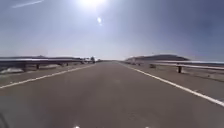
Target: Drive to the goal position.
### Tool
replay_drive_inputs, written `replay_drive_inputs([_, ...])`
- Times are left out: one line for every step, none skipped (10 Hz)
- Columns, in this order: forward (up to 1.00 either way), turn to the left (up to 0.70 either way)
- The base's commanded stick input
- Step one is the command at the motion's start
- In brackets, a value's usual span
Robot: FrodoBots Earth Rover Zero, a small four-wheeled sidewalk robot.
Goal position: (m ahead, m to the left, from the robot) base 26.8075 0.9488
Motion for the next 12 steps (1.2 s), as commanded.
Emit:
replay_drive_inputs([1.0,0.0])
replay_drive_inputs([1.0,0.0])
replay_drive_inputs([1.0,0.0])
replay_drive_inputs([1.0,0.0])
replay_drive_inputs([1.0,0.0])
replay_drive_inputs([1.0,0.0])
replay_drive_inputs([1.0,0.0])
replay_drive_inputs([1.0,0.0])
replay_drive_inputs([1.0,0.0])
replay_drive_inputs([1.0,0.0])
replay_drive_inputs([1.0,0.0])
replay_drive_inputs([1.0,0.0])
